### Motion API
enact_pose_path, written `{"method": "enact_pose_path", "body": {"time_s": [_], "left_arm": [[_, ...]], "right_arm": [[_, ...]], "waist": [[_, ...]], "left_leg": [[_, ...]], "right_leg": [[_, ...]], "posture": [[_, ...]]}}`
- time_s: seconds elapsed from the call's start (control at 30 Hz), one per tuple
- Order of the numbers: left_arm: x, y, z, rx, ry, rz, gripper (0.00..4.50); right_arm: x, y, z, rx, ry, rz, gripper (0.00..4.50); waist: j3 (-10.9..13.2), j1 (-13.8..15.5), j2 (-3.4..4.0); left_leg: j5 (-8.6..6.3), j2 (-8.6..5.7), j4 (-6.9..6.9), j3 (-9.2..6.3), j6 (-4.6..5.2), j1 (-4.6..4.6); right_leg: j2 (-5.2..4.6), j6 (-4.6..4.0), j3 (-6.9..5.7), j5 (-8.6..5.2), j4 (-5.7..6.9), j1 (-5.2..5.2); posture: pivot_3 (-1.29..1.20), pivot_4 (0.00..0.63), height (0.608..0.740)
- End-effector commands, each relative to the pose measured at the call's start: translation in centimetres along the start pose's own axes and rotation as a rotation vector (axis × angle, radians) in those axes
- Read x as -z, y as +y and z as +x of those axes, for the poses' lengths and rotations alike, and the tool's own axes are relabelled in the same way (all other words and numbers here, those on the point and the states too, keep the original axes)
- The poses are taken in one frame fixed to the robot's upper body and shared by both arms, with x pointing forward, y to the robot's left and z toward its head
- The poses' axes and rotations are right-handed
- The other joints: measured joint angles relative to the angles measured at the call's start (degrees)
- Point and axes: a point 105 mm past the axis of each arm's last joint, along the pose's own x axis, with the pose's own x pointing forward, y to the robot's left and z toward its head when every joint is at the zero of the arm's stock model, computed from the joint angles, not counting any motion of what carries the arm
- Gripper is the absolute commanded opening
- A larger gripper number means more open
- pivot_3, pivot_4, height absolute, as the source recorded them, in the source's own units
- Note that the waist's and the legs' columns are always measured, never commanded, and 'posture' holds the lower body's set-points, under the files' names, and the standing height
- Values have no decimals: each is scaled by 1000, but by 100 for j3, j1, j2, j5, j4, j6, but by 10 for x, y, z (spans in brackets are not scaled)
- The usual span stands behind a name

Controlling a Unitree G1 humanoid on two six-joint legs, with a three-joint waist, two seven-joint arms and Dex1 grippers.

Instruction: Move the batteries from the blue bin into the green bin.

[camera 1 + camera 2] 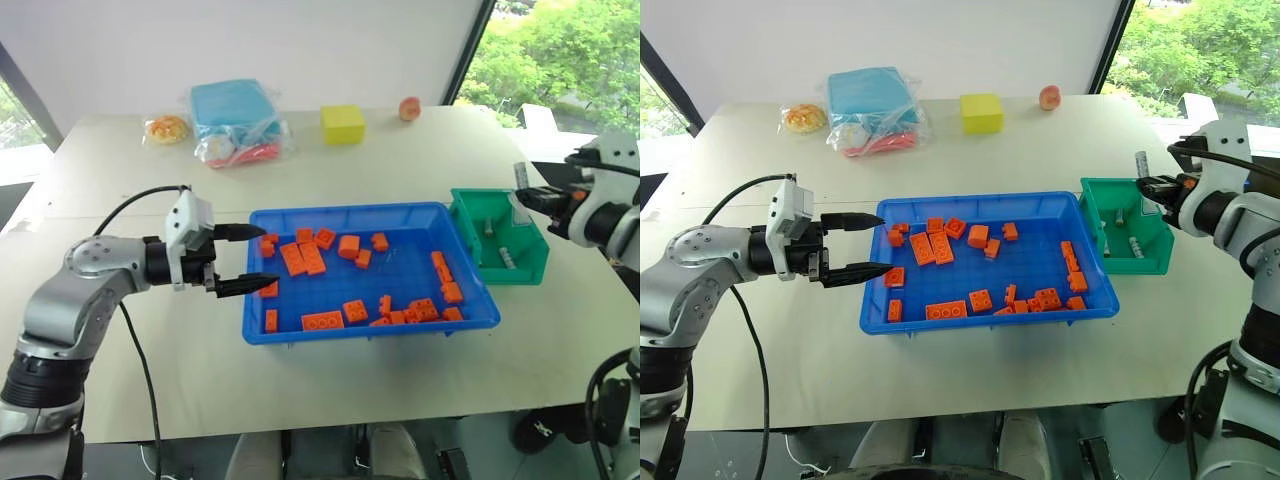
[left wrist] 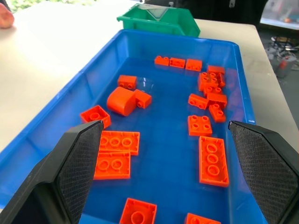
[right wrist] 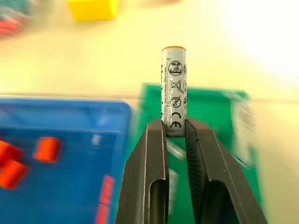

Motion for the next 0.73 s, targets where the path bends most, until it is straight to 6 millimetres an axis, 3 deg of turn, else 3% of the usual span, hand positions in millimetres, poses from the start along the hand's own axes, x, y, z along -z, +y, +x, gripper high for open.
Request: {"method": "enact_pose_path", "body": {"time_s": [0.03, 0.1, 0.2, 0.33, 0.47, 0.6, 0.73], "left_arm": [[-11, 3, -1, 6, -19, 42, 4500], [-11, 4, -1, 9, -17, 44, 4500], [-14, 4, -3, 12, -14, 50, 4500], [-19, 5, -8, 7, -20, 39, 4500], [-19, 5, -20, 9, 12, 31, 4500], [-23, 7, -31, 16, 26, 21, 4500], [-25, 10, -36, 7, 40, 39, 4500]], "right_arm": [[-15, 2, 0, -31, -49, -95, 2508], [-22, -2, -1, -40, -67, -141, 3465], [-28, -7, -12, -105, -67, -224, 3465], [-27, 0, -40, -338, -68, -383, 3465], [-13, -3, -61, -512, -14, -602, 3465], [-11, -15, -62, -564, -21, -640, 3465], [1, -11, -62, -647, 21, -681, 3465]], "waist": [[7, -17, 20], [19, -6, 38], [23, 34, 42], [20, 45, 23], [24, 15, 23], [27, -15, 30], [26, -2, 37]], "left_leg": [[1, 0, 0, -1, 1, 2], [1, -1, 0, 0, 1, 3], [1, -3, -1, 5, 2, 1], [-2, -5, 0, -5, 4, 0], [-10, -3, 6, 0, -7, 2], [-14, 5, 6, 7, -14, 13], [-13, 12, 4, 11, -13, 14]], "right_leg": [[0, 8, 1, 5, 3, -1], [0, 14, 1, 8, 5, -1], [-1, 14, 1, 8, 3, 0], [-2, 15, 0, 6, -8, 6], [-5, 10, 1, 2, -12, 13], [-3, 9, 2, 1, -11, 10], [-3, 8, 2, 1, -8, 8]], "posture": [[0, 150, 704], [0, 150, 704], [0, 150, 704], [0, 150, 704], [0, 150, 704], [0, 150, 704], [0, 150, 704]]}}
